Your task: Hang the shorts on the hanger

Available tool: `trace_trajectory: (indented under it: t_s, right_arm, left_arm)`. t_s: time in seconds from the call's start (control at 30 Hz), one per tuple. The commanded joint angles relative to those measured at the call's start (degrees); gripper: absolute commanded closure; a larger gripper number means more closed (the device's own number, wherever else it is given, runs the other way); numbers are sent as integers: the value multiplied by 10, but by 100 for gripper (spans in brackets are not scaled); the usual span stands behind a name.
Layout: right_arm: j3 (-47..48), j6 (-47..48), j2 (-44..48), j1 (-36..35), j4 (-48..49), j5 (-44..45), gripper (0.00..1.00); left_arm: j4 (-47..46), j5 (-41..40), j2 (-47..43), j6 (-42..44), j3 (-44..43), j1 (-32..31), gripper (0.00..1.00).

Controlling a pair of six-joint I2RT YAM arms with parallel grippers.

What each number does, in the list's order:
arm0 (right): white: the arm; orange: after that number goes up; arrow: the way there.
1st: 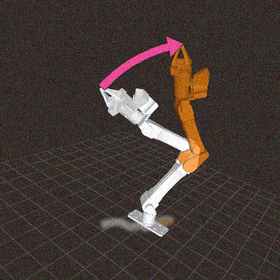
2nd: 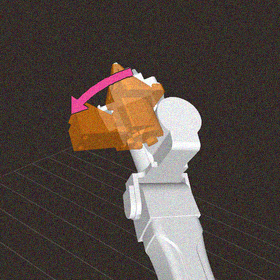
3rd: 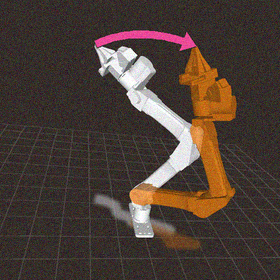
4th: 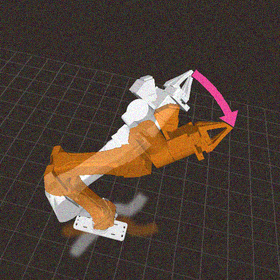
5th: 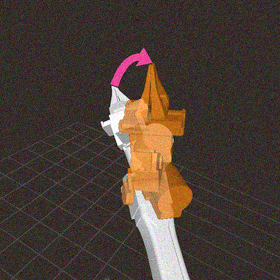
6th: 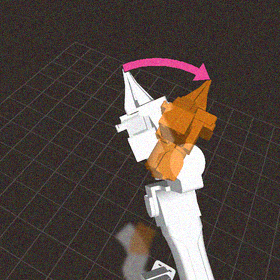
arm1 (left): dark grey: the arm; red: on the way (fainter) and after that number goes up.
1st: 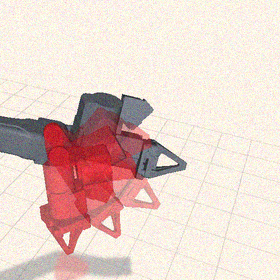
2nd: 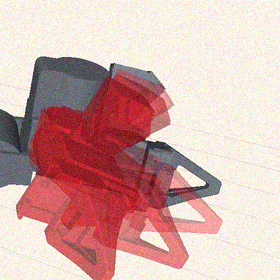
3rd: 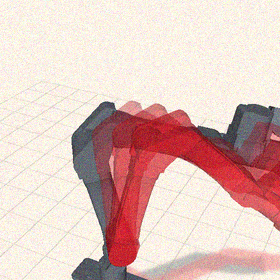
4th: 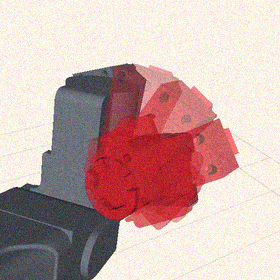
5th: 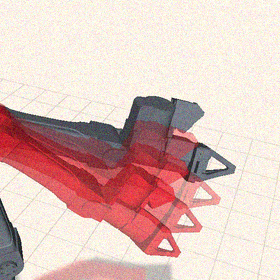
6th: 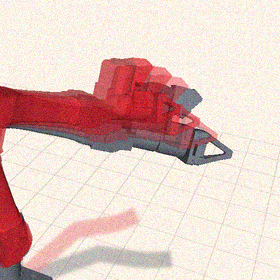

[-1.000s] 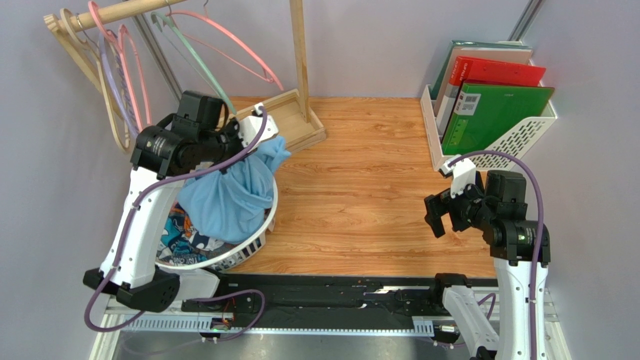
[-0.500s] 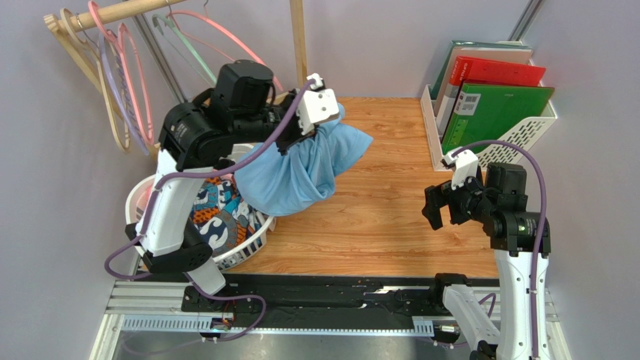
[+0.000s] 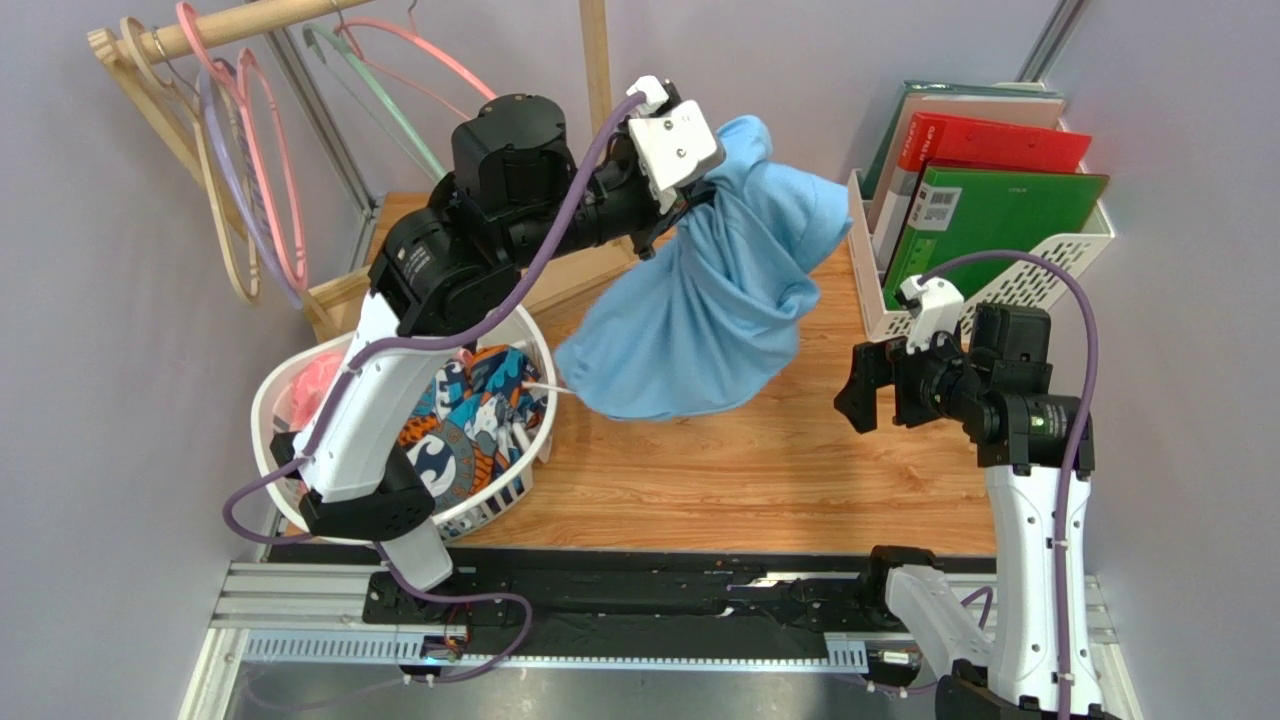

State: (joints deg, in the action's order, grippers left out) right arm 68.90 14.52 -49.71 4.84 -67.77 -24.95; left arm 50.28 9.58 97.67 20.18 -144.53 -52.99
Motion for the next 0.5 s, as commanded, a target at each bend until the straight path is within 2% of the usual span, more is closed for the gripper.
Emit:
trace_trajectory:
  t_s: [0.0,0.1,0.2,0.3,0.33,0.37,0.4,0.43,0.47]
  right_arm:
    - [29,-24,1,10,30,-17,0]
    - [27,-32,1,17,33,-7,0]
    - [30,-40,-4,25,35,-3,0]
    - [33,-43,-6,32,37,10,0]
    - [33,-42,-6,33,36,17,0]
    - [33,-36,-7,35,36,18,0]
    - [32,-31,-7,35,34,20,0]
    - [26,-27,-8,36,31,22,0]
    - [22,-22,-8,36,30,24,0]
  left_arm:
    - [-170,11,-20,-26,19,-7,100]
    - [-198,17,-27,-30,63,-8,100]
    - [-219,-43,-34,-49,114,-5,100]
    - [-228,-20,-84,-54,247,21,100]
    - [-232,11,-101,-53,340,30,100]
    - [-232,31,-134,-45,387,38,100]
    - [-204,51,-148,0,426,48,100]
    - [-176,72,-157,33,488,50,92]
    - [-142,74,-166,69,514,49,89]
